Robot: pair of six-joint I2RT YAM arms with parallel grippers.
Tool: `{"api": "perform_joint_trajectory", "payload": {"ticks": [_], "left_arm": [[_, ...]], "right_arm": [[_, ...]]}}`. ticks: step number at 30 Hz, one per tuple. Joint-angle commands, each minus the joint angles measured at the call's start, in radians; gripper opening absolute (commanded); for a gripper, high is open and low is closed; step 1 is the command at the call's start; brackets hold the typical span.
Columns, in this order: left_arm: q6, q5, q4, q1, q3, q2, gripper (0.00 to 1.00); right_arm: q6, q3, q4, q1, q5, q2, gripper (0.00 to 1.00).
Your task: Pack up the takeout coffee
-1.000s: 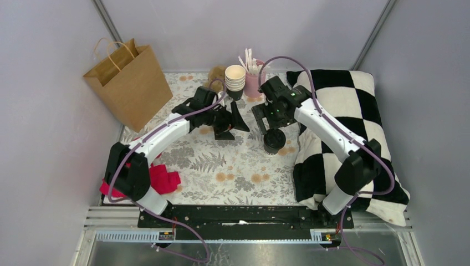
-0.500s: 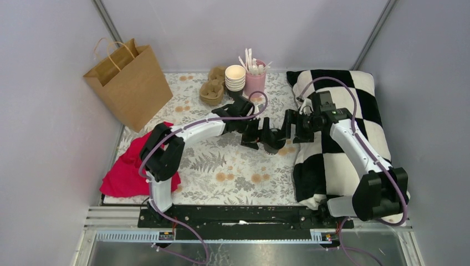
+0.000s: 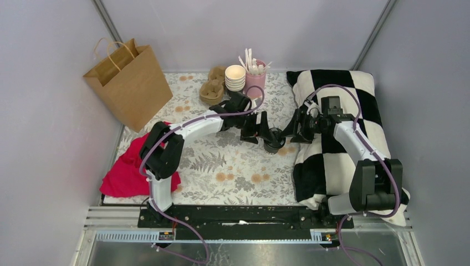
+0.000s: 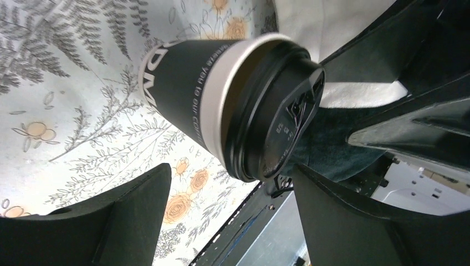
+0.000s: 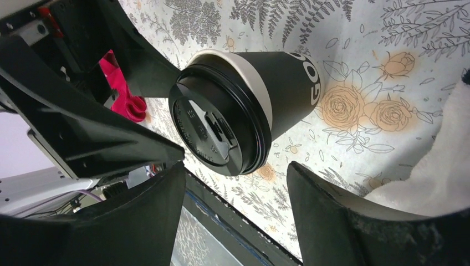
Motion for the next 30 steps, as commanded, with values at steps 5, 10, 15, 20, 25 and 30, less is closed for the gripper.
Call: {"api": "perform_joint_trajectory", "payload": {"ticks": [5,10,15,20,25,30], "left_arm": [[-0.096,0.088,0.182,0.062,-0.019,0.004,0.77],[-0.103,0.092,0.188,0.066,0.004,0.038,0.75],[-0.105,0.109,0.189,0.068,0.026,0.062,0.62],[-0.112,0.111,0.197,0.068,0.024,0.071,0.54],[-0.132,0.111,0.219,0.068,0.010,0.062,0.56],[-0.134,0.115,0.215,0.068,0.027,0.053,0.65]], "right_arm": [[0.032,-0.012,0.097,-0.003,-0.075,0.055,0.69],[0.046,-0.014,0.124,-0.003,-0.083,0.079,0.65],[0.064,-0.010,0.137,-0.003,-0.085,0.096,0.61],[0.089,-0.003,0.151,-0.003,-0.089,0.100,0.56],[0.115,0.002,0.162,0.000,-0.091,0.112,0.54],[0.117,0.021,0.147,-0.001,-0.085,0.111,0.55]]}}
